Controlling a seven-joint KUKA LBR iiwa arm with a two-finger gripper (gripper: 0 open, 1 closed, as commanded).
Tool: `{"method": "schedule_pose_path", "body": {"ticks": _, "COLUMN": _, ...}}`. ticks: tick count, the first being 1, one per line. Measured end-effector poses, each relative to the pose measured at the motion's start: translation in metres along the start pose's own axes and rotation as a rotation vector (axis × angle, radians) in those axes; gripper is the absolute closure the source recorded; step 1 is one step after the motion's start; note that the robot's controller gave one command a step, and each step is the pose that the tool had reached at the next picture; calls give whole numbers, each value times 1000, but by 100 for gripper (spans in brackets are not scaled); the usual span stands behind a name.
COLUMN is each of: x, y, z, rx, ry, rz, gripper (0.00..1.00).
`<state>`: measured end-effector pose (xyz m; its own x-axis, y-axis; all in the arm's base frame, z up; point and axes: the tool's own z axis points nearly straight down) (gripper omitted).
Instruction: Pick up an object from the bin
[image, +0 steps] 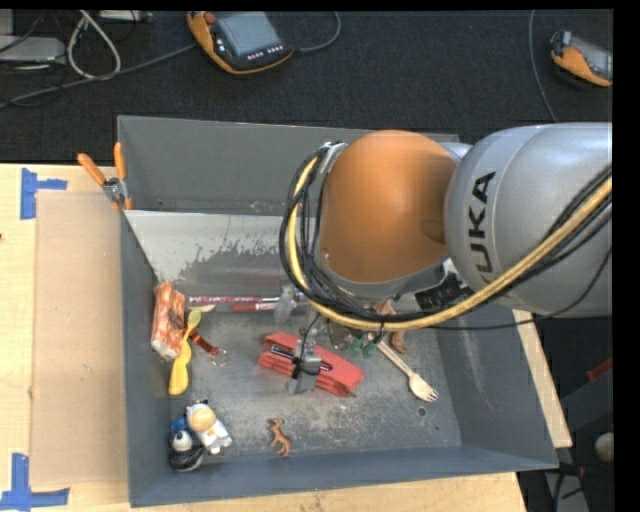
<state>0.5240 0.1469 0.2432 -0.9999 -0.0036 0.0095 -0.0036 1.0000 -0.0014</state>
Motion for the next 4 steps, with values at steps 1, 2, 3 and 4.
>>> {"method": "schedule_pose_path", "body": {"ticks": 1, "x": -2, "y": -1, "z": -5, "rx": -1, "ry": -8, "rz": 5, "gripper": 0}}
{"method": "schedule_pose_path", "body": {"ticks": 2, "x": -7, "y": -8, "z": -79, "rx": -1, "ry": -5, "rz": -24, "gripper": 0}}
{"method": "schedule_pose_path", "body": {"ticks": 3, "x": -6, "y": 0, "z": -94, "rx": 0, "ry": 1, "rz": -30, "gripper": 0}}
{"method": "schedule_pose_path", "body": {"ticks": 4, "x": 3, "y": -14, "z": -39, "rx": -1, "ry": -6, "rz": -2, "gripper": 0}}
